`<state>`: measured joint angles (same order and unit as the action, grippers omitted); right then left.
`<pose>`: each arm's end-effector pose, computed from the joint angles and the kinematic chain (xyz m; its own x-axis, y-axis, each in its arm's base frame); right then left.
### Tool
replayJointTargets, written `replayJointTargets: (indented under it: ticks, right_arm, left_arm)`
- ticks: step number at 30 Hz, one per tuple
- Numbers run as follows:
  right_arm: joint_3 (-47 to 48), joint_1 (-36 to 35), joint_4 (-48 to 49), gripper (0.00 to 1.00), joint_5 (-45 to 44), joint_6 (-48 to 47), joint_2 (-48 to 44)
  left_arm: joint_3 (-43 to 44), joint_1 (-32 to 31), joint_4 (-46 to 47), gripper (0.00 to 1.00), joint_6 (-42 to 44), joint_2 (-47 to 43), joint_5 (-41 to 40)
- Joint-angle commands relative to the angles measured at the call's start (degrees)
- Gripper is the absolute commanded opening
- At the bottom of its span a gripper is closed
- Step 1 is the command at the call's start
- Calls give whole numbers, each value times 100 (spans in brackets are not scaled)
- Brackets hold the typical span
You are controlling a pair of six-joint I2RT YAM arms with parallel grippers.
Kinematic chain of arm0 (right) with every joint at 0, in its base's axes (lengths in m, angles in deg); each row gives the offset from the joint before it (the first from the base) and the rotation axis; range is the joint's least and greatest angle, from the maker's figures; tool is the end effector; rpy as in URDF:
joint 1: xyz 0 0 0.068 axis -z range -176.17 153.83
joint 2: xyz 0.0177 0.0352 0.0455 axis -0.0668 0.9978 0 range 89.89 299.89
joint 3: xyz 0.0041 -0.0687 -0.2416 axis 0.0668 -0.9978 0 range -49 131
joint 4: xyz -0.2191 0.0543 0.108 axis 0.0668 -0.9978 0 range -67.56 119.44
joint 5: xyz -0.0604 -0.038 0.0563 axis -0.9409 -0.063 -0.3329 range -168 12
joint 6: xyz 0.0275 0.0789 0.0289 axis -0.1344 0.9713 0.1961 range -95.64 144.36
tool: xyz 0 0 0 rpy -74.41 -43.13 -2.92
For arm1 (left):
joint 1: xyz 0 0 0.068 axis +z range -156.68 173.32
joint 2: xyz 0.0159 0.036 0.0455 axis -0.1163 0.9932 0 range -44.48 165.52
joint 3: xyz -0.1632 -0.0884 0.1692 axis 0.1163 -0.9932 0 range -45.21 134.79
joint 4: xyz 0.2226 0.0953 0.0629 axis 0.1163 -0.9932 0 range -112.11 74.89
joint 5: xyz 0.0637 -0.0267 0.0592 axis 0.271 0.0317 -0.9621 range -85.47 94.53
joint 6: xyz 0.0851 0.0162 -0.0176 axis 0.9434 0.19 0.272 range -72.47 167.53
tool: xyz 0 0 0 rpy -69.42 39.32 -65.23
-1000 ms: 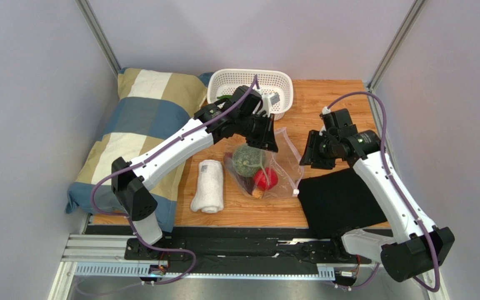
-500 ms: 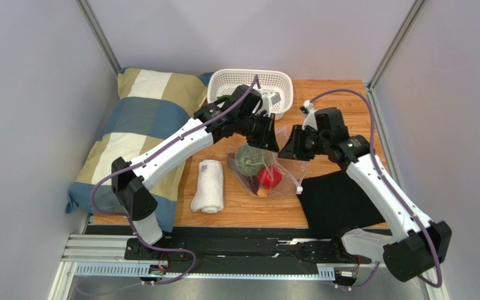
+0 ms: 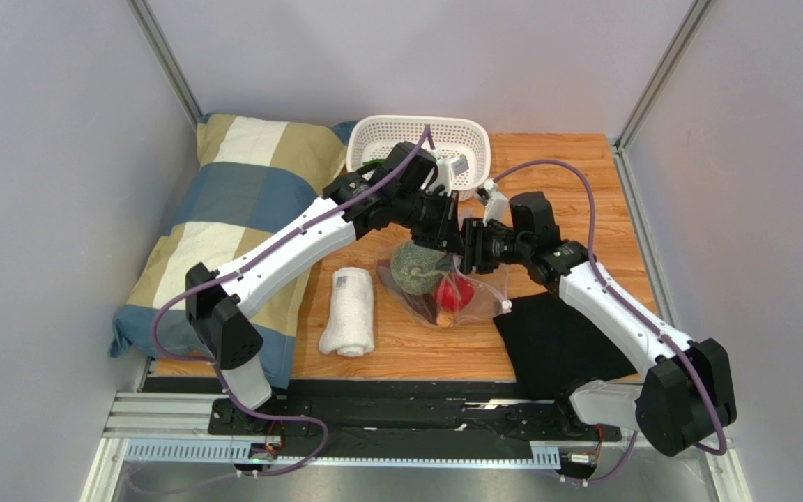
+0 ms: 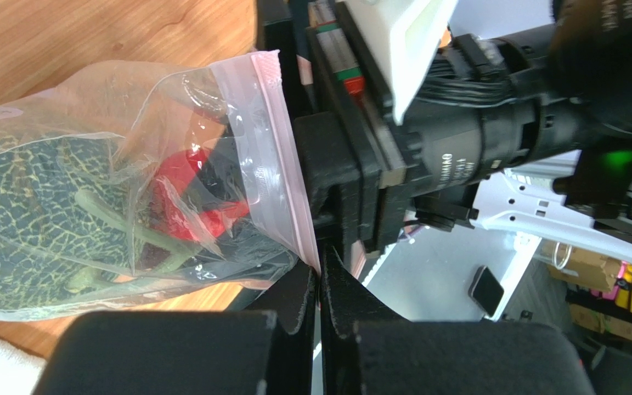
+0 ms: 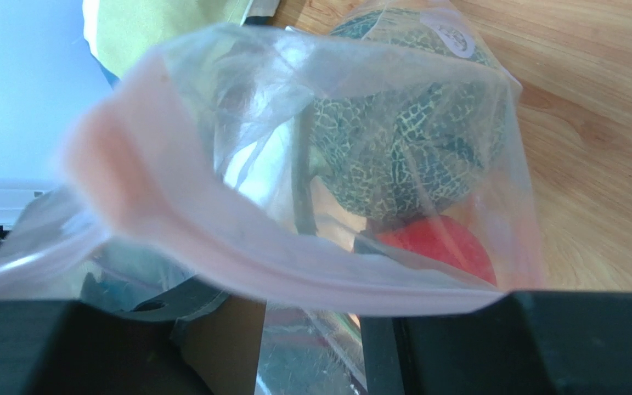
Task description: Open the zip-top bag and remove the fake food
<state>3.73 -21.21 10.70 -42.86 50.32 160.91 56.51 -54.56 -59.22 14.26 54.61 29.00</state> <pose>0.2453 0.1646 0.2425 -0.8244 0.0100 -0.5659 -0.4465 0.6030 0.6611 0.2421 -0.3164 0.3262 -0.8560 0.2022 -0.4757 0.4947 0.5875 -0.6404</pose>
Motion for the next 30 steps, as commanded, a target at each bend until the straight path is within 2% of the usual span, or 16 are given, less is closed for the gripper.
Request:
replayJointTargets:
  ticks: [1, 5, 8, 9, 10, 14, 18, 22, 27, 30]
  right_arm:
    - [-149, -168, 933, 47, 327, 23, 148]
    - [-272, -422, 1372, 47, 266, 199, 437]
    - [-141, -502, 1147, 20, 152, 287, 535]
    - [-62, -502, 945, 7, 47, 279, 466]
    - [96, -511, 742, 0, -111, 279, 404]
    - [562, -494, -504, 0, -349, 138, -44]
    - [633, -511, -1122, 0, -603, 102, -422]
    - [1168, -563, -1508, 0, -928, 348, -625]
    - [2415, -731, -2185, 0, -1183, 480, -458]
    - [2322, -731, -1915, 0, -1027, 621, -440]
  left_arm:
    - [244, -20, 228, 0, -91, -267, 199]
    - [200, -20, 228, 0, -153, -302, 164]
    - [112, -20, 193, 0, -153, -451, -46]
    - [42, -29, 106, 0, -153, -487, -161]
    - [7, -29, 53, 0, -135, -539, -458]
    - [-204, 41, -202, 0, -12, -837, -1101]
    - [-397, 182, -168, 0, 31, -1137, -1436]
    - [-485, 191, -141, 0, 120, -1190, -1183]
    - [-846, 182, 52, 0, -21, -1374, -1120]
    - [-960, 191, 96, 0, -56, -1427, -1067]
